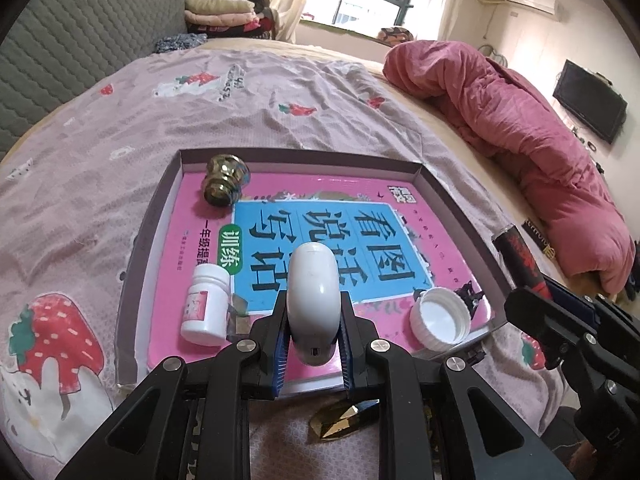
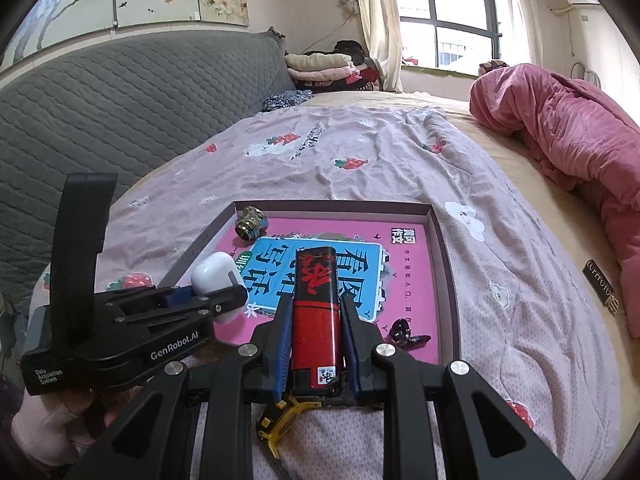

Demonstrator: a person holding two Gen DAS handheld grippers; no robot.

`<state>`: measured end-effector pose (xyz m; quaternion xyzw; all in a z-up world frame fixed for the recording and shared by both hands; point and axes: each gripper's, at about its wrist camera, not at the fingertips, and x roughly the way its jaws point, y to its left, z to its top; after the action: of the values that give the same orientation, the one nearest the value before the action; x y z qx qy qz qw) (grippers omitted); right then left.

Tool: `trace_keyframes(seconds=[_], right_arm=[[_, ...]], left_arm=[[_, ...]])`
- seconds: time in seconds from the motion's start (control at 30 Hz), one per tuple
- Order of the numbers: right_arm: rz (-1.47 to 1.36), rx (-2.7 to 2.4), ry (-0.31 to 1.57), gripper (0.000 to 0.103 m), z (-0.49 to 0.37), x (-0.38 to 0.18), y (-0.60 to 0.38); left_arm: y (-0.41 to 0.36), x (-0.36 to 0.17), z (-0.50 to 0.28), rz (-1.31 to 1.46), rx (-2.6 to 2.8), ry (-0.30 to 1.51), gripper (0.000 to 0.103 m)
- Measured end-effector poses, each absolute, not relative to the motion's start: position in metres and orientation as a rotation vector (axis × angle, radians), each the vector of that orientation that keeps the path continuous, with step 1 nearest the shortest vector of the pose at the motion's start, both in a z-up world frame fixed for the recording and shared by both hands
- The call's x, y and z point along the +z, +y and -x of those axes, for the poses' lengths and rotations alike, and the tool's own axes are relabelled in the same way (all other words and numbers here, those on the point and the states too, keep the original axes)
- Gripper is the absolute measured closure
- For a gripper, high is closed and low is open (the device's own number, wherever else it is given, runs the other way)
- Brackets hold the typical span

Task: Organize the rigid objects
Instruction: 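Lift and carry the lighter and earbuds case over the tray with both grippers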

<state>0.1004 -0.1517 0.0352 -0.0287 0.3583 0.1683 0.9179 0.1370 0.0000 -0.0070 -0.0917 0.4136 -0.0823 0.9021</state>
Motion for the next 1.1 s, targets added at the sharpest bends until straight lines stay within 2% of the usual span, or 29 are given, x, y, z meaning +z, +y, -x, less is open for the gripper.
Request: trace_keyframes(seconds=[1.1], right_arm=[[0.076,0.375,0.817,0.08,-0.134,0.017,-0.109]], left_arm=[[0.01,-0.025,-0.143,0.184,-0.214,0.91,0.081]])
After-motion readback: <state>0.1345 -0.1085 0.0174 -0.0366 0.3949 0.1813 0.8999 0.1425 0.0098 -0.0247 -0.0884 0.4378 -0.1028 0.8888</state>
